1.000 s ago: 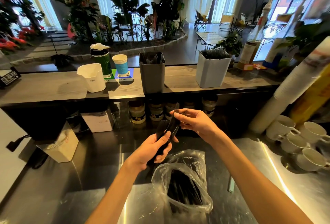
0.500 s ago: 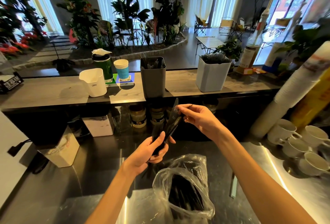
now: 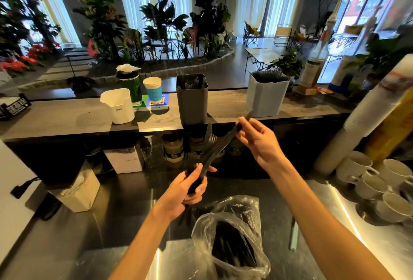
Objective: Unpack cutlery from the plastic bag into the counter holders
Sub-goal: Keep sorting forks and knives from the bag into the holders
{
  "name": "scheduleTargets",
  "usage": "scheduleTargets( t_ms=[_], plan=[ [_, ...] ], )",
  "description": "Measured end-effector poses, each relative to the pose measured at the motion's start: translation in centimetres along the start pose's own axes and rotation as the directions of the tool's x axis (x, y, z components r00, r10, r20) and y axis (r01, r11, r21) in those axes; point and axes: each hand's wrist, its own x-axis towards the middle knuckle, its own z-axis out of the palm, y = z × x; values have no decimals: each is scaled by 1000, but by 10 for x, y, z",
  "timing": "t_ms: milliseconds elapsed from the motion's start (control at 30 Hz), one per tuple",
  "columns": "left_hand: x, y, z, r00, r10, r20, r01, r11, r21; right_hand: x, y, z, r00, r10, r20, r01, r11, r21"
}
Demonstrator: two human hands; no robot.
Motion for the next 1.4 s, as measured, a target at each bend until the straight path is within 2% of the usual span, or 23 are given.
scheduleTargets(
  t_ms=[67,167,267,333,400,467,567,667,800,1000,1200,1300,1400],
  plan=[
    [-1,0,-2,999,12,-37,-11,1000,23,3,-7,2,995,-38,-93,44,997,59],
    [0,0,-6,990,31,-137,-27,999,31,3,-9,6,981,-118,-155,125,991,38],
    [4,1,-6,960,58,-273,-58,998,9,-6,0,8,998,-63,-8,61,992,-114],
    [6,3,-2,935,76,-347,-65,997,45,-15,14,13,985,79,154,-33,958,-285],
    [9,5,5,919,106,-381,-77,993,92,-23,27,19,946,206,251,-95,915,-391],
    [11,7,11,910,122,-396,-78,989,127,-27,36,25,931,252,265,-122,897,-424],
    [13,9,17,904,112,-413,-47,985,163,-25,43,29,934,248,256,-140,915,-379],
    [12,10,16,919,102,-380,-30,981,192,-23,45,29,934,249,254,-143,917,-372],
    [7,13,11,923,92,-373,-19,981,195,-18,37,23,961,170,218,-94,943,-320],
    [6,18,-4,935,100,-340,53,910,411,0,4,22,976,66,207,-4,958,-286],
    [6,35,-16,979,62,-195,79,767,637,22,-16,38,945,169,280,-42,912,-407],
    [6,47,-20,981,82,-175,65,714,698,32,-19,44,920,217,327,-33,874,-485],
    [8,59,-31,984,90,-153,49,692,720,43,-22,51,922,208,326,-26,875,-483]
  ],
)
